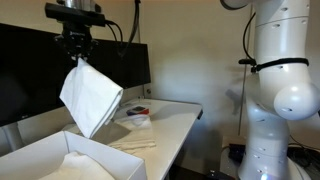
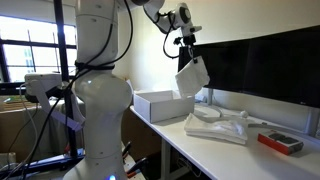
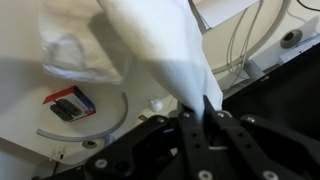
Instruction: Pick up three towel from the table and put it in the box.
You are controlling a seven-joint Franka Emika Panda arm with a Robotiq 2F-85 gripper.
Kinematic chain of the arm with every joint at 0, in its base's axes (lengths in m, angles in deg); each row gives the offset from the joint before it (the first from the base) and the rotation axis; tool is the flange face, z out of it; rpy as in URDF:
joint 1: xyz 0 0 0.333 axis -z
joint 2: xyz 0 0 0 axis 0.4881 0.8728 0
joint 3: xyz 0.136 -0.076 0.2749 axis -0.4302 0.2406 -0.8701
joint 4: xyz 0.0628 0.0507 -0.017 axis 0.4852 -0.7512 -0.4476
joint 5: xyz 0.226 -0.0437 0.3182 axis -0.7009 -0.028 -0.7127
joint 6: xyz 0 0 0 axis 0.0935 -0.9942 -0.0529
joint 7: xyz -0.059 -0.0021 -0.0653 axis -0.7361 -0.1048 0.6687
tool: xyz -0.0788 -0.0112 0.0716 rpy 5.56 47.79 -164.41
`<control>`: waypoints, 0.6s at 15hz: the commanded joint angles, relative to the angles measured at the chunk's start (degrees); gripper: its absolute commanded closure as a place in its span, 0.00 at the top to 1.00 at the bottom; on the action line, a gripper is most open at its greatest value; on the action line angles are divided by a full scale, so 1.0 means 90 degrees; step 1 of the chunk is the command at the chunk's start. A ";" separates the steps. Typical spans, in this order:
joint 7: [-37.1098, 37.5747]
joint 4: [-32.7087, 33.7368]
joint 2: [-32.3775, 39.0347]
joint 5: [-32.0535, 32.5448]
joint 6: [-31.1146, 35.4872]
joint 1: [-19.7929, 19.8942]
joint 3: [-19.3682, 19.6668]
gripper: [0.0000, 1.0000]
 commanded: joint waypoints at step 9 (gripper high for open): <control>0.0265 0.2062 0.1272 0.1257 -0.1457 -0.1443 -0.0262 0.09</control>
